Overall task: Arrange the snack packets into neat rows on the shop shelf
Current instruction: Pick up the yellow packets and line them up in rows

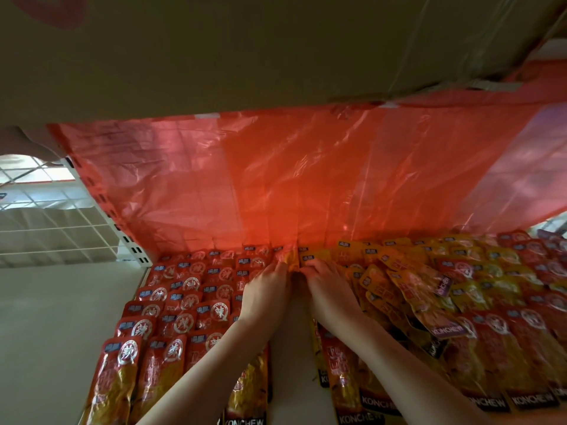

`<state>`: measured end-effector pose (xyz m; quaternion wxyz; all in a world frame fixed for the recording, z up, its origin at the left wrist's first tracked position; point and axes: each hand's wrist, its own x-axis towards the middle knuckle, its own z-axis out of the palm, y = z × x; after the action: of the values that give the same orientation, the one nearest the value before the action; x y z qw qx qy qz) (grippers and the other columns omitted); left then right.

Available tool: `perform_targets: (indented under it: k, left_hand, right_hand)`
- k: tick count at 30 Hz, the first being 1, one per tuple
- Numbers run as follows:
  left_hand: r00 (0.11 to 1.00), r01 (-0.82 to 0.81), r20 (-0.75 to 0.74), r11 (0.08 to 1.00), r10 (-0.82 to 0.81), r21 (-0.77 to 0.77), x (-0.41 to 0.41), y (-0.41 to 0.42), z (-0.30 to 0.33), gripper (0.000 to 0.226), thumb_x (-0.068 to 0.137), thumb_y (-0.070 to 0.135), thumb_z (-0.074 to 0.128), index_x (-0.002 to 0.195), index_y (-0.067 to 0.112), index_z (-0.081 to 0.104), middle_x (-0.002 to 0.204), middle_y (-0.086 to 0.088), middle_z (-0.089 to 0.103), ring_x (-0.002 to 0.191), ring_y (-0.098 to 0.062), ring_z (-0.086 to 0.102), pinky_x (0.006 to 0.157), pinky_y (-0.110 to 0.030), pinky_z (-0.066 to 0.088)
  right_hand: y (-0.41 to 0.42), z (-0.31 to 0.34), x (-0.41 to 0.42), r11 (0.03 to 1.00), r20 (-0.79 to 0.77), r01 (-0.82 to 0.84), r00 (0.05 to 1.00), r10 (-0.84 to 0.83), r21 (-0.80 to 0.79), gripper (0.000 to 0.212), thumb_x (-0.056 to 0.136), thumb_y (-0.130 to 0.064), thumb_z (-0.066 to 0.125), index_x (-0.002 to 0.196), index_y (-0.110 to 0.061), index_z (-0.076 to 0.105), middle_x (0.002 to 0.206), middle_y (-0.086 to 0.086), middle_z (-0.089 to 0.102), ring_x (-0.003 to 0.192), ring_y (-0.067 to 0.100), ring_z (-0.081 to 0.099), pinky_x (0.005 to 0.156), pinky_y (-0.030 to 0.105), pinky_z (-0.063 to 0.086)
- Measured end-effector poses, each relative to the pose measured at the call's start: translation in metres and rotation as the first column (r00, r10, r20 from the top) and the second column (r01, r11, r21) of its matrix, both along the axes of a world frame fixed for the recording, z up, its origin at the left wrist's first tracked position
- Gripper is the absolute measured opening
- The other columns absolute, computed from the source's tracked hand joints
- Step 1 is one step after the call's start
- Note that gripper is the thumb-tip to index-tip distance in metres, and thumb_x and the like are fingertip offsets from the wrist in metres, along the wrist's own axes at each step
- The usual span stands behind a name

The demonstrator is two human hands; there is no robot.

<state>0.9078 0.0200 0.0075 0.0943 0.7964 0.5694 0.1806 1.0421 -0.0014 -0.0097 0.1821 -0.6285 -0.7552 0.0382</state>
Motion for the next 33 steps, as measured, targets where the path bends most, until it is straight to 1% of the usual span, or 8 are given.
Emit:
perform_targets:
  k: [9,11,14,18,20,24,28,33]
  left_hand:
    - [0.962,-0.063,0.274,0.977,0.005,0.203,0.001,-0.004,0.014,0.023,0.094,0.03,0.045,0.097,0.012,0.06,0.085,-0.002,0.065,0.066,-0.022,0.061,0.051,-0.027,0.036]
    - [0.935,-0.012,0.341,0.957,-0.092,0.291,0.004,-0.009,0.018,0.029,0.091,0.032,0.043,0.092,0.013,0.064,0.082,0.001,0.068,0.062,-0.017,0.063,0.046,-0.027,0.045]
    - [0.897,0.152,0.314,0.883,-0.313,0.445,0.009,-0.019,0.019,0.014,0.088,0.02,0.05,0.093,0.018,0.062,0.089,0.004,0.069,0.069,-0.012,0.066,0.049,-0.029,0.053]
    - [0.811,0.398,0.178,0.748,-0.557,0.53,0.017,-0.039,0.021,0.008,0.086,0.013,0.061,0.094,0.014,0.064,0.104,0.0,0.067,0.089,-0.014,0.065,0.065,-0.032,0.056]
    - [0.784,0.462,0.157,0.733,-0.601,0.499,0.022,-0.049,0.022,0.014,0.089,0.017,0.06,0.098,0.01,0.067,0.114,-0.003,0.064,0.101,-0.017,0.062,0.081,-0.032,0.054]
    - [0.861,0.332,0.267,0.876,-0.433,0.349,0.02,-0.055,0.008,0.026,0.093,0.022,0.048,0.112,0.011,0.06,0.121,-0.003,0.055,0.107,-0.016,0.054,0.087,-0.029,0.049]
    - [0.922,0.1,0.367,0.992,-0.121,0.076,0.011,-0.055,-0.011,0.029,0.09,0.01,0.05,0.119,0.012,0.051,0.119,-0.001,0.049,0.105,-0.016,0.051,0.078,-0.026,0.046]
    - [0.945,0.088,0.324,0.988,-0.042,-0.13,0.013,-0.058,-0.023,0.043,0.087,0.002,0.051,0.127,0.016,0.043,0.122,-0.001,0.046,0.108,-0.017,0.052,0.086,-0.03,0.049]
  right_hand:
    - [-0.002,0.023,0.007,0.996,-0.621,0.068,0.779,-0.085,-0.051,0.023,0.099,-0.02,0.044,0.11,-0.011,0.062,0.101,0.002,0.066,0.093,0.013,0.063,0.081,0.026,0.05]
    - [-0.003,0.031,0.006,0.983,-0.8,-0.001,0.58,-0.15,-0.185,0.03,0.1,-0.03,0.041,0.105,-0.007,0.06,0.095,0.013,0.067,0.086,0.024,0.066,0.075,0.039,0.053]
    - [-0.005,0.048,0.013,0.887,-0.901,-0.161,0.053,-0.43,-0.433,0.031,0.1,-0.035,0.039,0.109,-0.008,0.052,0.095,0.017,0.064,0.081,0.023,0.066,0.067,0.037,0.056]
    - [-0.015,0.056,0.028,0.889,-0.907,-0.213,-0.022,-0.42,-0.406,0.034,0.092,-0.013,0.057,0.123,-0.004,0.046,0.106,0.014,0.064,0.092,0.021,0.065,0.066,0.026,0.053]
    - [-0.022,0.059,0.038,0.934,-0.935,-0.063,0.08,-0.347,-0.352,0.043,0.087,-0.006,0.062,0.126,-0.018,0.048,0.116,0.009,0.062,0.103,0.021,0.062,0.079,0.03,0.053]
    - [-0.044,0.069,0.067,0.964,-0.761,0.252,0.607,-0.228,-0.088,0.041,0.09,-0.014,0.058,0.128,-0.021,0.046,0.115,-0.009,0.055,0.103,-0.003,0.053,0.088,0.02,0.044]
    - [-0.061,0.059,0.099,0.91,-0.61,0.408,0.741,-0.282,0.074,0.035,0.09,-0.009,0.058,0.124,-0.011,0.052,0.097,-0.005,0.061,0.06,-0.013,0.054,0.048,0.006,0.041]
    - [-0.072,0.038,0.119,0.892,-0.48,0.45,0.789,-0.383,0.027,0.037,0.089,-0.013,0.061,0.125,-0.01,0.052,0.103,0.002,0.065,0.049,-0.004,0.046,0.045,0.007,0.038]
